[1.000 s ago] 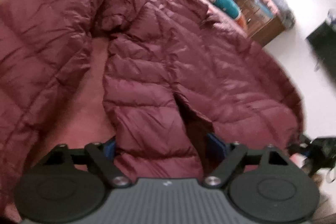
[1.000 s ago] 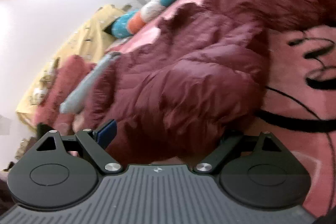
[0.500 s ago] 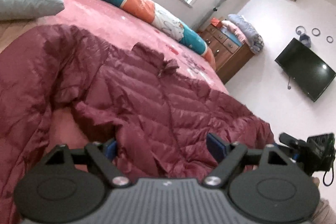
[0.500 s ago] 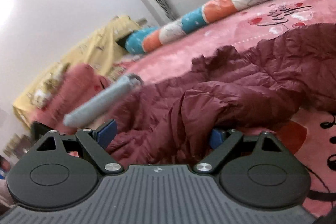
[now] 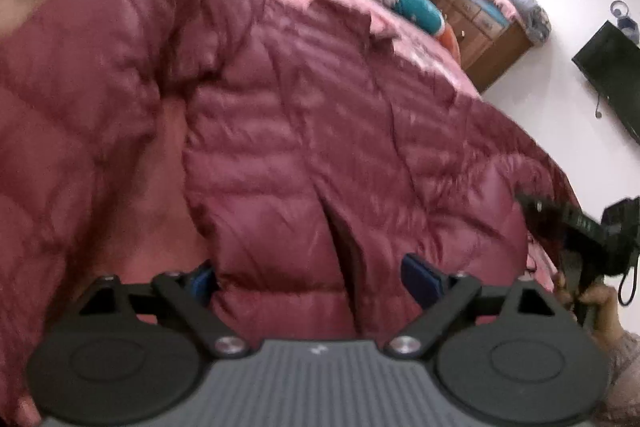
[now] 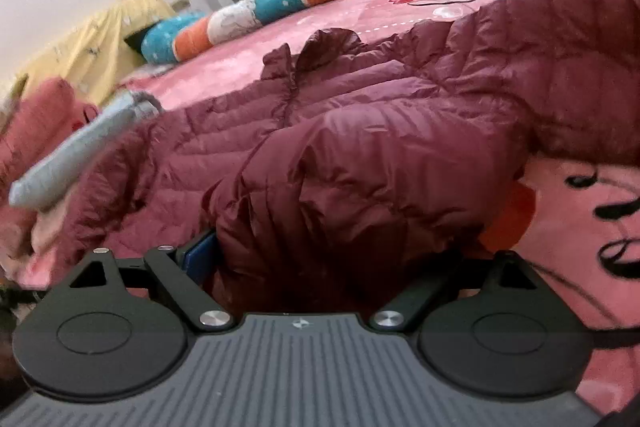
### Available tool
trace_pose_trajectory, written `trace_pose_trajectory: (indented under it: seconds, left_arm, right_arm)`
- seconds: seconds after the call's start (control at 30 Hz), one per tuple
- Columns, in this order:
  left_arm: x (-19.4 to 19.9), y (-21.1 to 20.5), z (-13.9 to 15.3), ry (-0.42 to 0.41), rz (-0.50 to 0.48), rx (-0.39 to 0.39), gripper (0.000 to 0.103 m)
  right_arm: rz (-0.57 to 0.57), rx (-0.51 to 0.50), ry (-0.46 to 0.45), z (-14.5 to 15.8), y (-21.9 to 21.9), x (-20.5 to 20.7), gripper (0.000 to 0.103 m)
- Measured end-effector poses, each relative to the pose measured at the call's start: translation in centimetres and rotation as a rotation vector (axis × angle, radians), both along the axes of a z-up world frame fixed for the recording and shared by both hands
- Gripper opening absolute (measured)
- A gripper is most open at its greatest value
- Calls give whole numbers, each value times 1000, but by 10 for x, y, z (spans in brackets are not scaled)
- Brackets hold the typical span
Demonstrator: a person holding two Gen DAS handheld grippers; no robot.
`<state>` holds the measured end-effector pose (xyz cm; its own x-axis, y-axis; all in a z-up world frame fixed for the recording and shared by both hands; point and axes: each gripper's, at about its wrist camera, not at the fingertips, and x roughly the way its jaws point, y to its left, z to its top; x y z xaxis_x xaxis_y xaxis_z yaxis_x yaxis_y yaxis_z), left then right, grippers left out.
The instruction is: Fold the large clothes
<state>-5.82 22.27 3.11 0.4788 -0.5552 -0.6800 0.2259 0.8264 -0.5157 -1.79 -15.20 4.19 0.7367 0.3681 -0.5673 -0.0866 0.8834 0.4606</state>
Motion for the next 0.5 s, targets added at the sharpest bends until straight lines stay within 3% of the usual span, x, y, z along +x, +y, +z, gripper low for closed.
trace_pose_trajectory:
  seconds: [0.1,0.23,0.4,0.5]
  left_arm:
    - [-2,-8,-2,13,-41,-14,84]
    - [-1,-11,11,15,-79,-101,56]
    - [0,4,48,-55,-67,-296,52]
    - [8,15,76,-147,-14,-339,52]
  right_arm:
    - [16,103,3,4,-1,-9,103]
    - [73,232,-11,15,4,-19,103]
    - [134,404,-123,46,4,-38,103]
    - [123,491,-208,70,-2,-45,103]
